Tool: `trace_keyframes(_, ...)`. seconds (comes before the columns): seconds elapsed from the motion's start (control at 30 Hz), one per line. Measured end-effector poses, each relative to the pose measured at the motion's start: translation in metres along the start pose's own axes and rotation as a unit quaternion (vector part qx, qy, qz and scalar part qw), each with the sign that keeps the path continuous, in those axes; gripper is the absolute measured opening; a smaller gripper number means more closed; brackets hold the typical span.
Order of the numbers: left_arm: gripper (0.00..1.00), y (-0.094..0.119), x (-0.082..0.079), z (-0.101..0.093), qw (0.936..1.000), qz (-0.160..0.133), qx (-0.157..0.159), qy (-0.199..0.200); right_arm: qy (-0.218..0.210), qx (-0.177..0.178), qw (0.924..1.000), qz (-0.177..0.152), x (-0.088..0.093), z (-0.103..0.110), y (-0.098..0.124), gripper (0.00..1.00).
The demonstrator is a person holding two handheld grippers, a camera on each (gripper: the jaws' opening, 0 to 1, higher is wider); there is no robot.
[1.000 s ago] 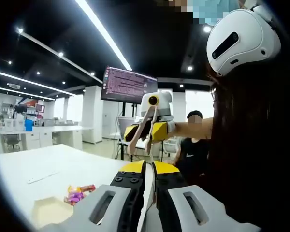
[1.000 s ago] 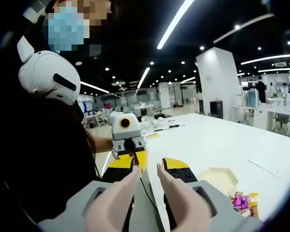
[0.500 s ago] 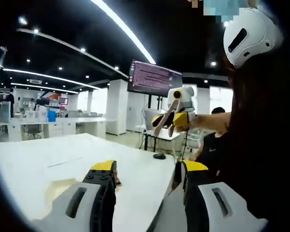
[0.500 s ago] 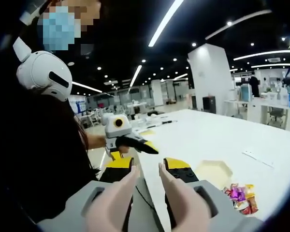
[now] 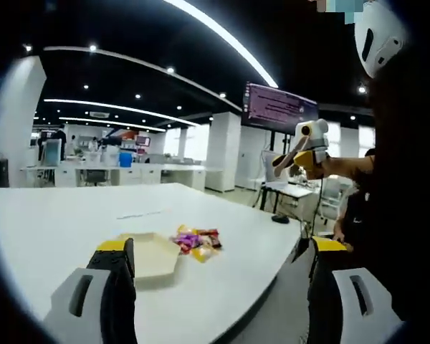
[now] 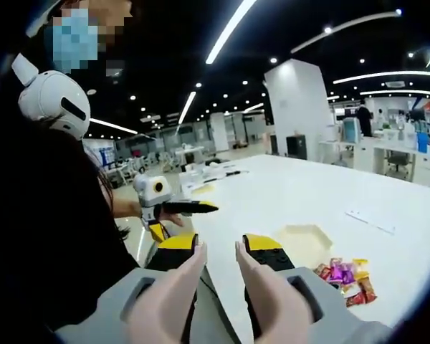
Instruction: Place the target food into the container with the food tongs after gripping and lifting it, then release it inside without dropping or visibly crushing the food.
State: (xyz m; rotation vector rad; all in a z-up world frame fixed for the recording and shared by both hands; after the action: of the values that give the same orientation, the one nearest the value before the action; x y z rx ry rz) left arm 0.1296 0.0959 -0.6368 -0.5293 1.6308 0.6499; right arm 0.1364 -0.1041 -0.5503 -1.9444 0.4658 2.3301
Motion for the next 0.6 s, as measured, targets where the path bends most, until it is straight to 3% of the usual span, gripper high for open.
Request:
trace_keyframes(0.17,0.99,0.003,0.015,-0.002,0.9999,0.013,-0.004,-0.008,-0.007,0.011,0.9999,0.005,0.006,-0.004,0.003,0.25)
trace_keyframes(0.27,0.96,0.003,0.028,-0.001,0.9991,0.043,-0.005,0.003,-0.009,0.017,0.9998,0.008,0.01,-0.006,0.006,0.25)
trace_keyframes(0.6,0.97,0.008,0.035,0.0,0.9974,0.059,-0.014,-0.038,-0.009,0.04,0.999,0.019,0.027,-0.02,0.014,0.25)
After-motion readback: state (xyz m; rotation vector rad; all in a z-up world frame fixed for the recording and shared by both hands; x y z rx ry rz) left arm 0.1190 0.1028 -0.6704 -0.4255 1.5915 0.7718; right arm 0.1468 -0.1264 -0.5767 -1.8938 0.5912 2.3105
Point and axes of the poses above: the point that each gripper's makers call its tool centre point, and the gripper's own axes: y roughly backward along the fingers, z roughly to its left, x roughly out of its underside, the point moved 3 cm from there along y, roughly backward along the fingers, and after that the axes turned 4 degrees about -x, right-handed, at the moved point
